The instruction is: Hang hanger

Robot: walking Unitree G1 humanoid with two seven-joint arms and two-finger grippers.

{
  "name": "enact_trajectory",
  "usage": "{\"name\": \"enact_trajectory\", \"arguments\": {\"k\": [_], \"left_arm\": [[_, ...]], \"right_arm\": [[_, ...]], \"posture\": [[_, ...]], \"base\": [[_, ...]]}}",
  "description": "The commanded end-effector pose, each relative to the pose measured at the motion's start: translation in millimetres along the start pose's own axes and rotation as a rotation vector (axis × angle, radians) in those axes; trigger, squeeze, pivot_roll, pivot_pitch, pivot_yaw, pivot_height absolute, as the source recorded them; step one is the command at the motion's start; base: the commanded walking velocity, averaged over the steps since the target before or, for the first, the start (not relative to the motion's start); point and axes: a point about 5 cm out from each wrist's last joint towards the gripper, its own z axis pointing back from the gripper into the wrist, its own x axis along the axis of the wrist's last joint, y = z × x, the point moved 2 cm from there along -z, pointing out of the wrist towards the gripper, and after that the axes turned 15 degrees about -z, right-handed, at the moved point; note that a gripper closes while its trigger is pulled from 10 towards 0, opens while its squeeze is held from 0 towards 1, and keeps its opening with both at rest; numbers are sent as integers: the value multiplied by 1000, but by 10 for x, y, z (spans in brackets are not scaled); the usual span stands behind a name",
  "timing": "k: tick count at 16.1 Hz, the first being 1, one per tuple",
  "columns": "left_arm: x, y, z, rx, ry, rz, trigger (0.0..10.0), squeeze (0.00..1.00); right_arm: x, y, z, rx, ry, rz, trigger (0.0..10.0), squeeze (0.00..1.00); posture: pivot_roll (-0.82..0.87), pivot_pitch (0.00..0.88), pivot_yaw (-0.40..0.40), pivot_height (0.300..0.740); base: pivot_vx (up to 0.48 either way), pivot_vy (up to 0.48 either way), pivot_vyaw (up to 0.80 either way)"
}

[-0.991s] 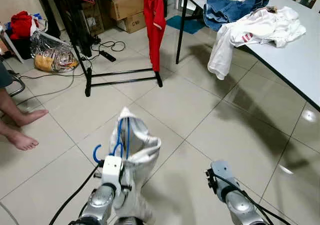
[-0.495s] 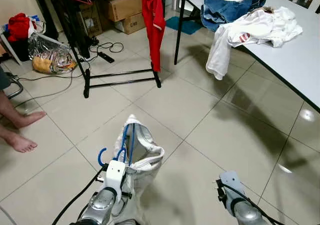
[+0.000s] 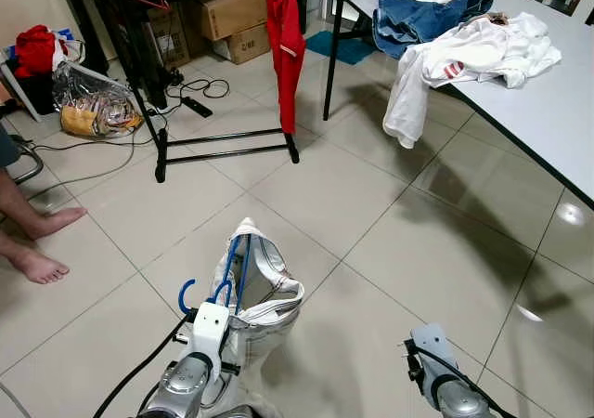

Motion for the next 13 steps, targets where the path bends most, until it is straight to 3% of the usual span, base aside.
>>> {"name": "enact_trajectory", "arguments": {"k": [1,13], "left_arm": [[-24,-15,7,0,10,5,10000,0],[-52,-4,15,3,19,2,10000,0]], "right_arm": [[21,-6,-6,-1,-1,7,10000,0],[26,14,-7,9,-6,24,10000,0]], "posture": [[-14,0,37,740],[-14,0,37,740]], "base": [[0,0,0],[0,0,0]]}}
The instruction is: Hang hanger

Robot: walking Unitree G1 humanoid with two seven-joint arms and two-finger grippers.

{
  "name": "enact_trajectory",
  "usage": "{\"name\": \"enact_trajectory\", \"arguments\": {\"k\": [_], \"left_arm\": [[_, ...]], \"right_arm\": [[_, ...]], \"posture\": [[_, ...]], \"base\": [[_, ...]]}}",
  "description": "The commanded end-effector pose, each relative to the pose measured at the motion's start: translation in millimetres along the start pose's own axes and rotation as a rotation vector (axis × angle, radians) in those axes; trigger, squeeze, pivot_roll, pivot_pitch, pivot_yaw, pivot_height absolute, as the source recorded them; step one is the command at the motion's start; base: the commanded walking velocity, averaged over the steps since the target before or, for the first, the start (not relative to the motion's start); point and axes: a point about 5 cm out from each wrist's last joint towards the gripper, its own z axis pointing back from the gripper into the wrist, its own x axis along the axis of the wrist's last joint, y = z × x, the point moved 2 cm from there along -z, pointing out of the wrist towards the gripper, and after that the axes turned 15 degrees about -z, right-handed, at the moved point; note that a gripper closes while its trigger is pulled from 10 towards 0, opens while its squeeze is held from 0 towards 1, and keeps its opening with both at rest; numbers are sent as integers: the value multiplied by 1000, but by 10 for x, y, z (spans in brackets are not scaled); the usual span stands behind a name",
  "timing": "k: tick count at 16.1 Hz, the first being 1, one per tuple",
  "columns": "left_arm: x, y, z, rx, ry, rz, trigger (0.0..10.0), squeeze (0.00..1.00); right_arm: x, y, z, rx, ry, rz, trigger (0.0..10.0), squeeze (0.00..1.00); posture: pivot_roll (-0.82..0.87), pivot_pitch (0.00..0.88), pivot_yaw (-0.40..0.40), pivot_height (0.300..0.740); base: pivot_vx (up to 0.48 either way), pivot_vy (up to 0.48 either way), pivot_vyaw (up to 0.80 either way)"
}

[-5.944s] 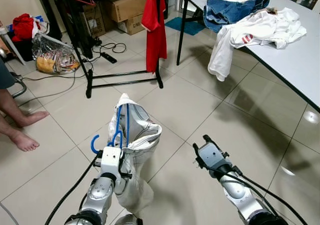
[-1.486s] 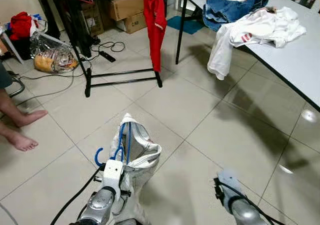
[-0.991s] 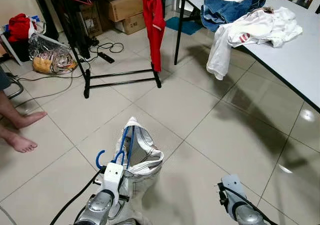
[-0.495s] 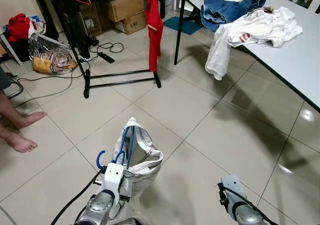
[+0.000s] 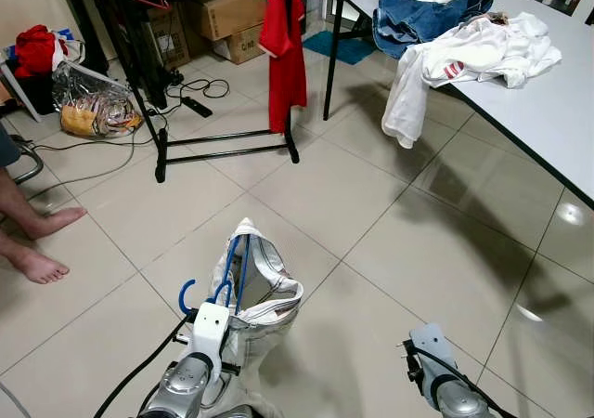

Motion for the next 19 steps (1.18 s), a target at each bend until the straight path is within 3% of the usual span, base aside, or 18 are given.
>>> {"name": "enact_trajectory", "arguments": {"k": [1,19], "left_arm": [[-49,-3,15,0,16,2,10000,0],[-51,8,16,6,16,4,10000,0]], "right_arm": [[27,7,-7,5,-7,10,10000,0],[22,12,-6,7,-4,30,10000,0]], "posture": [[-14,0,37,740],[-14,0,38,740]], "base": [[0,0,0],[0,0,0]]}}
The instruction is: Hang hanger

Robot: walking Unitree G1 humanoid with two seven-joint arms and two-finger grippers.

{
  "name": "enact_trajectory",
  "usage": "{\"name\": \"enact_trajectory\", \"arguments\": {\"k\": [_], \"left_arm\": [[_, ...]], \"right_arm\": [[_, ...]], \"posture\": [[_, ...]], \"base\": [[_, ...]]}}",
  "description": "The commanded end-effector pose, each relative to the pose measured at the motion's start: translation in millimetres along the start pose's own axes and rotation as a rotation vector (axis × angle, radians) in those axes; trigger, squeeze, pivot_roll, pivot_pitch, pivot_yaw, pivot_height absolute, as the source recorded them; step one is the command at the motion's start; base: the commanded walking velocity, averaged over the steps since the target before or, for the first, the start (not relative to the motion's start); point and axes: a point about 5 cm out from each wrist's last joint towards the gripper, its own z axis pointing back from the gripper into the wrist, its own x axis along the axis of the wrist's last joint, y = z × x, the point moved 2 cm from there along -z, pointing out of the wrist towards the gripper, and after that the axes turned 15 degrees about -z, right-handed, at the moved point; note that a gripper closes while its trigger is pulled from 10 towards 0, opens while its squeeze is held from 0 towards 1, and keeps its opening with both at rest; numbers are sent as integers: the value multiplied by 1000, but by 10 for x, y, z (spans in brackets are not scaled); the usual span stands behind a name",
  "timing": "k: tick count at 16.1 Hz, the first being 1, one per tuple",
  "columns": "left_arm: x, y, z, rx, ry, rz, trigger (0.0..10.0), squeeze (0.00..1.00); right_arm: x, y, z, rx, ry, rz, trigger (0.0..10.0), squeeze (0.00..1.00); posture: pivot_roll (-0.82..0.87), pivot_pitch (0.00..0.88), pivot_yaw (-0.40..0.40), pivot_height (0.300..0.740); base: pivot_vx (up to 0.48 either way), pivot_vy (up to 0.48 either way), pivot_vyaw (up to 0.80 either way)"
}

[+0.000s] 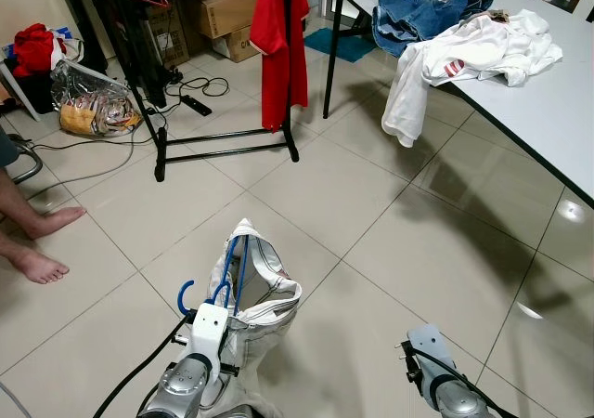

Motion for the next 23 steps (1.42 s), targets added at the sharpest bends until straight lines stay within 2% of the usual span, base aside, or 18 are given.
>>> {"name": "enact_trajectory", "arguments": {"k": [1,23], "left_arm": [[-25,-3,8,3,8,4,10000,0],[-31,12,9,8,12,7,10000,0]], "right_arm": [[22,-4,-6,-2,-5,3,10000,0],[14,-5,-4,-6,-2,0,10000,0]], "posture": [[-14,0,38,740],[-15,0,39,740]], "base": [[0,0,0],[0,0,0]]}}
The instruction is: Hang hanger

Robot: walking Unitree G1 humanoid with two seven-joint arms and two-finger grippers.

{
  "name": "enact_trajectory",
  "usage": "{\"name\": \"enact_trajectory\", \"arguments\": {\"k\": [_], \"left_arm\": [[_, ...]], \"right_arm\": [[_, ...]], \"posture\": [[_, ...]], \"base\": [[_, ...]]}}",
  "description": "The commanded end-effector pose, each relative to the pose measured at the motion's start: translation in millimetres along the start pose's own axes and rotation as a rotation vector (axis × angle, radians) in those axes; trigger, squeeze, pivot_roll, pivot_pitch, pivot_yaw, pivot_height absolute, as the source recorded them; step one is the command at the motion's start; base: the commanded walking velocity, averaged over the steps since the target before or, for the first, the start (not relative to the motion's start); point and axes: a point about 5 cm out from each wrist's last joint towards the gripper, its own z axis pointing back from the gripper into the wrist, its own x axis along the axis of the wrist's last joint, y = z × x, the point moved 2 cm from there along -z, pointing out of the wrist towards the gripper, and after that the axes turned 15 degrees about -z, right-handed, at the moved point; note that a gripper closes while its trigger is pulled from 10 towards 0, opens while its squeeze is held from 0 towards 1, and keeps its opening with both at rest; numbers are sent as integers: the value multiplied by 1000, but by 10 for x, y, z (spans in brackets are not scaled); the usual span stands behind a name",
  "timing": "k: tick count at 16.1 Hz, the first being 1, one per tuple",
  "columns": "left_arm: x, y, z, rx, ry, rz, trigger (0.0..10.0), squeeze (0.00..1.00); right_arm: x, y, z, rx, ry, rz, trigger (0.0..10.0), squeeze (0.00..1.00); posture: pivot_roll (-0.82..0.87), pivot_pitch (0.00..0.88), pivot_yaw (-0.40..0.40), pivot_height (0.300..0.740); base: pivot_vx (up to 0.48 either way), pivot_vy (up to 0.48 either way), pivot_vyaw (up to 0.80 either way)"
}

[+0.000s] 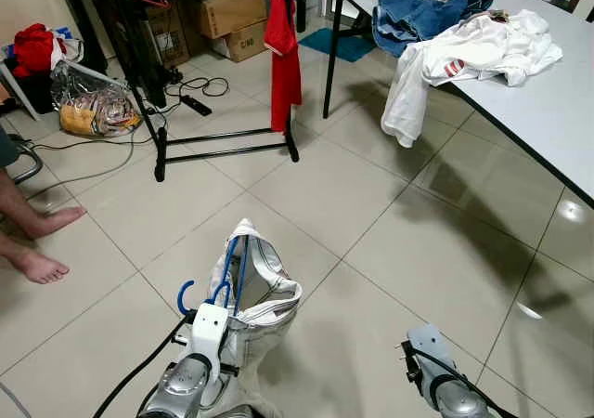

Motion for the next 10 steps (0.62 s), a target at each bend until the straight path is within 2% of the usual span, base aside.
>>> {"name": "enact_trajectory", "arguments": {"k": [1,10], "left_arm": [[-28,12,8,8,10,7,10000,0],[-37,8,12,8,11,8,10000,0]], "right_arm": [[16,-4,-5,-5,-2,-1,10000,0],[-2,-2,0,-5,1,0,10000,0]], "posture": [[-15,0,39,740],[-13,0,38,740]], "base": [[0,0,0],[0,0,0]]}}
